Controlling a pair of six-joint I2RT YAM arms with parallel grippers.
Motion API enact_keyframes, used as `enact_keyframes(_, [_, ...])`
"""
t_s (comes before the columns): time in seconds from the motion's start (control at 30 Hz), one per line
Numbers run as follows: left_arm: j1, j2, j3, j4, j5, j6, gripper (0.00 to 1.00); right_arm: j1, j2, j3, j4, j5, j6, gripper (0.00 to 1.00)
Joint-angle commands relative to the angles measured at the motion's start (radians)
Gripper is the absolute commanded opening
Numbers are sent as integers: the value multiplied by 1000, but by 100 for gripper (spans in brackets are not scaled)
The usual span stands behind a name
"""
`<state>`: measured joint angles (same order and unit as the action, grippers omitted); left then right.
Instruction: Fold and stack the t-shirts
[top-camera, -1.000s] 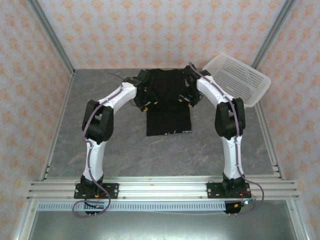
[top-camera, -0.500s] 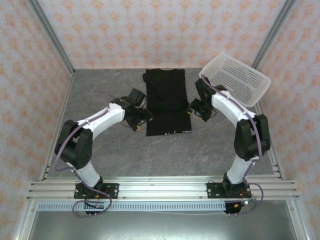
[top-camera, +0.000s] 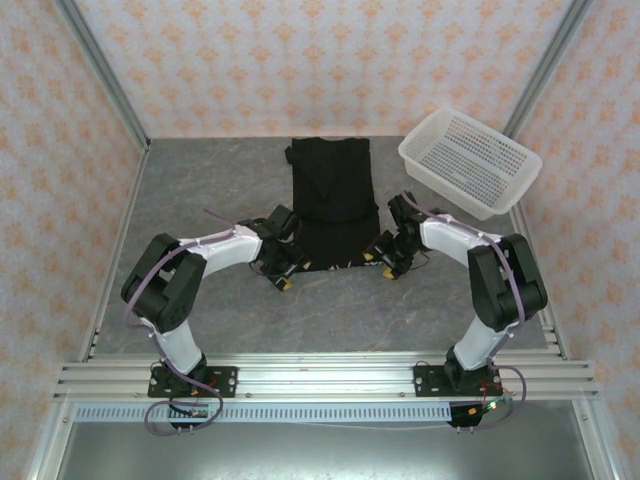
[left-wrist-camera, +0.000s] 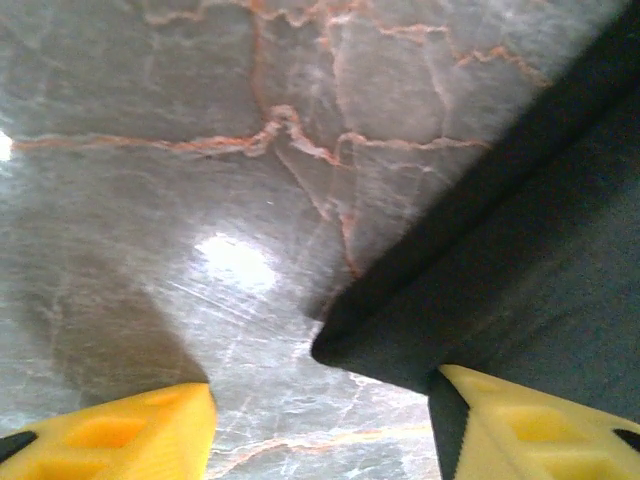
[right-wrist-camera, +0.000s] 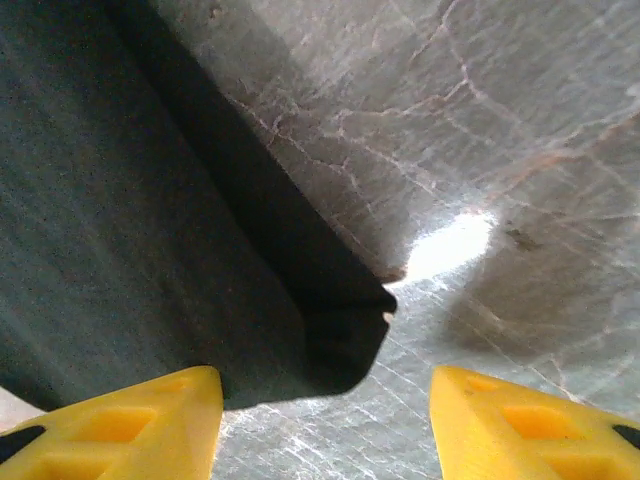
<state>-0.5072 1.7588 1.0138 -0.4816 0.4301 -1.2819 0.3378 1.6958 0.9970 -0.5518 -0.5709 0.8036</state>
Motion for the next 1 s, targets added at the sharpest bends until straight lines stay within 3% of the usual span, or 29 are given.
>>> enact_keyframes(0.0, [-5,99,14,211,-21,-37,47,2,38,-17,69,2,39,50])
enact_keyframes(0.23, [25,139,91,245,-81,-30,17,0,101,130,13,84,-10,12])
enact_keyframes(0.37, [50,105,165,193,-119,-1,0,-1,110,271,-91,111,-51,1])
enact_keyframes(0.73, [156,-50,543,-93,-192,159,0,-36,126,718,-300,162,-73,0])
enact_keyframes(0.83, [146,-69,503,-109,-151,165,0,-35,138,740,-333,118,-66,0])
enact_keyframes(0.97, [117,-151,312,-93,-143,146,0,-16,82,567,-310,64,-43,0])
